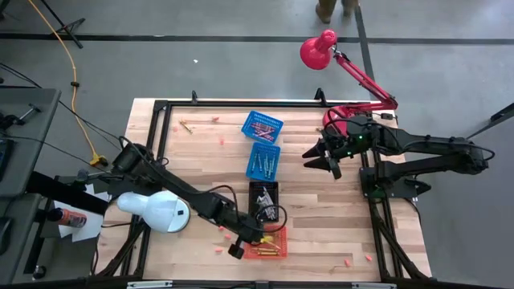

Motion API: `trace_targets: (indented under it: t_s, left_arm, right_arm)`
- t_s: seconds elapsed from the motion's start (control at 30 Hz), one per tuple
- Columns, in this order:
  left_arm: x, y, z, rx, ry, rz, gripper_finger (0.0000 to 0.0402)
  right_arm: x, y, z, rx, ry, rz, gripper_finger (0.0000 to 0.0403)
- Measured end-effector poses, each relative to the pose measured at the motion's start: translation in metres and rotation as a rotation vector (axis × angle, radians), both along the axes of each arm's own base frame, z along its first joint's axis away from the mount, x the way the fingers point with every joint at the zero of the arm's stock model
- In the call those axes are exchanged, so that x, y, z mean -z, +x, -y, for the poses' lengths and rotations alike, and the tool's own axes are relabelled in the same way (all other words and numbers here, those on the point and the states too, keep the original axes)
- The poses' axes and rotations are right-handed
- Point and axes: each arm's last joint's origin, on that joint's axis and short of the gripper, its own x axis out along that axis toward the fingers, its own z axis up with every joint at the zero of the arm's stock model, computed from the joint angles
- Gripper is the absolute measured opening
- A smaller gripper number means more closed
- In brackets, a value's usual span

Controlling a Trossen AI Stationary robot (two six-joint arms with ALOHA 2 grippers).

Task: Sort crayons
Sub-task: Put the yellow crayon into the orange bin

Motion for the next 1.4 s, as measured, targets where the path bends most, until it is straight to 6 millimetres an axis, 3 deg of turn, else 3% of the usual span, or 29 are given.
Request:
trace_targets:
  t_s: [0.33, 0.7, 0.83, 0.97, 1.17, 1.3, 1.4]
  left_arm:
    - [0.003, 0.002, -0.011, 0.019, 0.055, -0.026, 0.0013]
    - [0.004, 0.001, -0.016, 0.02, -0.035, -0.098, 0.0104]
    - [-0.018, -0.003, -0.022, 0.007, 0.02, -0.118, 0.0136]
    - [-0.056, -0.006, -0.051, -0.144, 0.135, -0.061, 0.0154]
    - [-0.11, -0.023, -0.129, -0.445, 0.092, 0.074, 0.0159]
    - [-0.126, -0.048, -0.177, -0.613, -0.005, 0.192, 0.0159]
    - [-0.128, -0.069, -0.201, -0.666, -0.101, 0.295, 0.0159]
  right_arm:
    - [0.003, 0.003, 0.001, -0.001, -0.019, -0.016, 0.0188]
    - [0.003, 0.004, 0.001, -0.007, -0.042, -0.008, 0.0188]
    - [0.003, 0.004, 0.002, 0.021, -0.054, -0.01, 0.0188]
    - [0.003, 0.004, 0.002, 0.035, -0.076, -0.008, 0.0188]
    - [0.003, 0.004, 0.003, 0.037, -0.099, -0.004, 0.0188]
    - [0.003, 0.004, 0.003, 0.06, -0.11, 0.0, 0.0188]
    - [0.001, 0.005, 0.005, 0.102, -0.127, 0.01, 0.0188]
